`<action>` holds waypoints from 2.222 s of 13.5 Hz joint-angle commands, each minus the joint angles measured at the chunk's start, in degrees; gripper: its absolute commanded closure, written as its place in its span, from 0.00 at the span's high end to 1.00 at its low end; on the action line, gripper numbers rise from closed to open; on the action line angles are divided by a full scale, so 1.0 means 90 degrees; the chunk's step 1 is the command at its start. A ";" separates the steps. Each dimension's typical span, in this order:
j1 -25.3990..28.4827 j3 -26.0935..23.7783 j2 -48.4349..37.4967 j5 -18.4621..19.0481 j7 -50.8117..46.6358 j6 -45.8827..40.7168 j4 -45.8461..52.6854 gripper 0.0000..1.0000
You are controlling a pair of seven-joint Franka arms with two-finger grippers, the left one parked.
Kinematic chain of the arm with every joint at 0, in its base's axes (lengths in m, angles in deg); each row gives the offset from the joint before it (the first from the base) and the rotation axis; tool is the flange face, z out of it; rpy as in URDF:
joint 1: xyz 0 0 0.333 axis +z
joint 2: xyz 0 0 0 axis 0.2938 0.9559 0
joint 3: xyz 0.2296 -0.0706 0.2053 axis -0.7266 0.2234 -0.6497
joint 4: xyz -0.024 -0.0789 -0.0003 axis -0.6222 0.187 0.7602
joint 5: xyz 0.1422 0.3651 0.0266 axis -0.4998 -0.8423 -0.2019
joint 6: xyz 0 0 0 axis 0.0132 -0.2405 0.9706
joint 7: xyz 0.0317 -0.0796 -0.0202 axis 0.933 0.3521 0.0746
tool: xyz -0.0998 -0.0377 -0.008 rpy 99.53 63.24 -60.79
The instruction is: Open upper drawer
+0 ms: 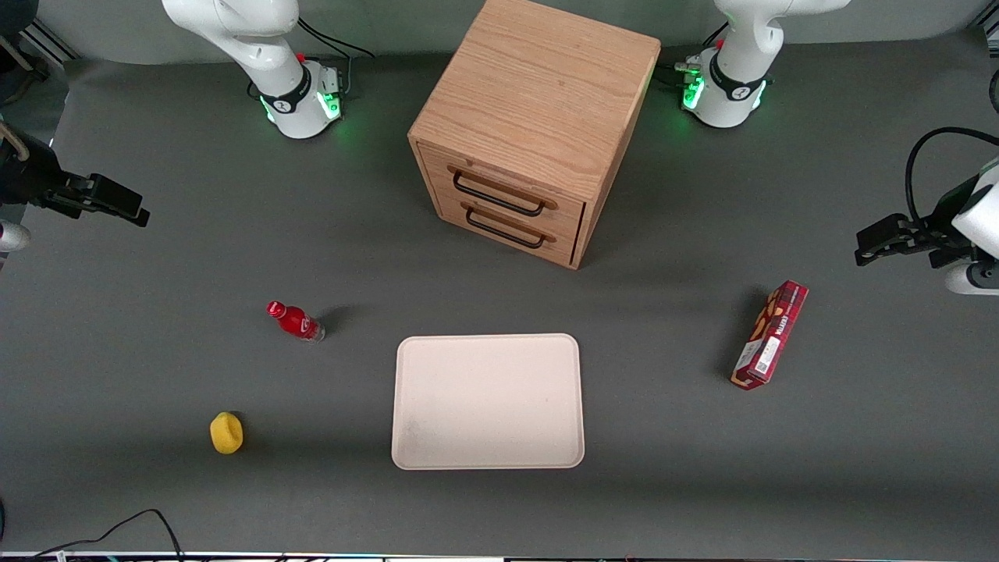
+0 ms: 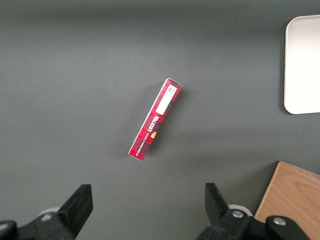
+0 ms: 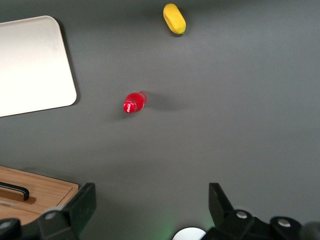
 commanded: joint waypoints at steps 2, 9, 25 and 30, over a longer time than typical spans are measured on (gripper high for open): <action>-0.0008 -0.0015 -0.0073 0.0028 -0.0050 -0.0035 -0.0046 1.00; 0.0644 -0.0133 0.0648 -0.0625 0.2243 0.0004 0.0598 1.00; 0.1593 -0.3189 0.2720 -0.0521 0.2391 0.2025 0.0356 1.00; 0.1710 -0.3248 0.2886 -0.0188 0.2577 0.2396 -0.0288 1.00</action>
